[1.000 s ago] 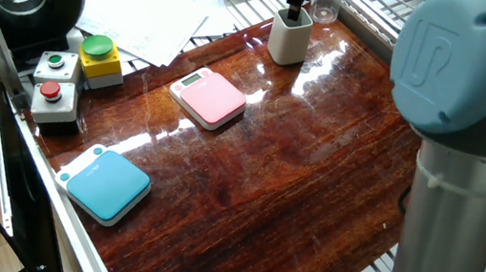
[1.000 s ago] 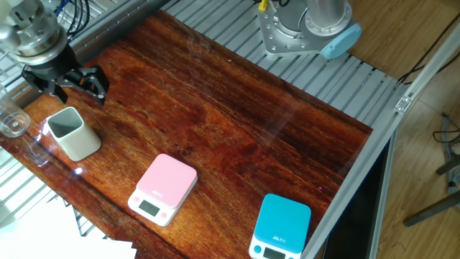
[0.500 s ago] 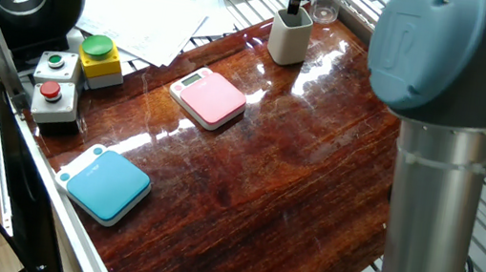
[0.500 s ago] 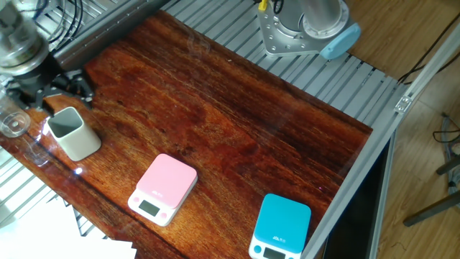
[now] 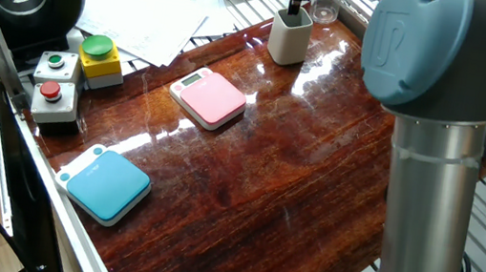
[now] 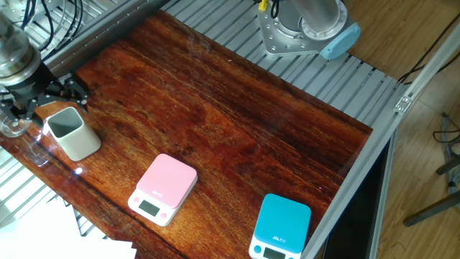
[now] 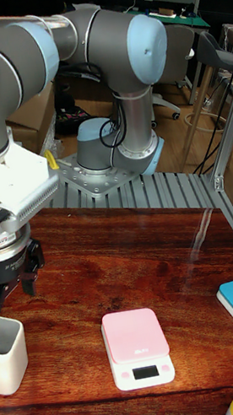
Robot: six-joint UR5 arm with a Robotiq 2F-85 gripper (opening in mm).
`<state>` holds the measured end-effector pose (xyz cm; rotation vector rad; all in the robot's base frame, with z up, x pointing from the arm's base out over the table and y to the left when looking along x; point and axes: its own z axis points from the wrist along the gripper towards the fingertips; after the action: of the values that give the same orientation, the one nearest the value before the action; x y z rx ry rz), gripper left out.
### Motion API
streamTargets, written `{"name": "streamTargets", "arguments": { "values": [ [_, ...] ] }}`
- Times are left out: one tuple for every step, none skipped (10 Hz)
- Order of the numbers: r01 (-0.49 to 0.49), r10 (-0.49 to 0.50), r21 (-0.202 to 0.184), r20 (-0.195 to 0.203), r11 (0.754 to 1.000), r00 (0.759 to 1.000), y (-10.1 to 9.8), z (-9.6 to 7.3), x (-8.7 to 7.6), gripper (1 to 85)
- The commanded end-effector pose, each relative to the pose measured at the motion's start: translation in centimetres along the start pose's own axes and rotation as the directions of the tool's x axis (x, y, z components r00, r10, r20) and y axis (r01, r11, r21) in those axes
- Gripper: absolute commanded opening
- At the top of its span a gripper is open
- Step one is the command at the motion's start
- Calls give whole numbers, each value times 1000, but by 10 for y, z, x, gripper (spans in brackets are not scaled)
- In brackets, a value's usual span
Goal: Place the block on the scale
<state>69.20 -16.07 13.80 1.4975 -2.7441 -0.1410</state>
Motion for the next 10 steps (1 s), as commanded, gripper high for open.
{"name": "streamTargets", "arguments": {
  "values": [
    [-42, 42, 58, -2, 997, 999, -16, 2, 2, 840],
    [-25, 24, 47, 8, 999, 1000, -13, 2, 0, 813],
    [27, -27, 42, -1, 999, 1000, -13, 2, 1, 813],
    [81, -81, 53, -8, 995, 997, -25, 4, 0, 813],
    [90, -90, 51, -2, 995, 996, -30, 10, -3, 807],
    [95, -95, 46, 6, 994, 995, -32, 14, -5, 807],
    [101, -102, 44, 11, 994, 995, -33, 18, -7, 810],
    [103, -103, 45, 10, 994, 995, -33, 19, -7, 823],
    [101, -101, 38, 7, 994, 995, -30, 19, -4, 837],
    [103, -103, 39, 0, 994, 995, -31, 21, 0, 843]
  ]
}}
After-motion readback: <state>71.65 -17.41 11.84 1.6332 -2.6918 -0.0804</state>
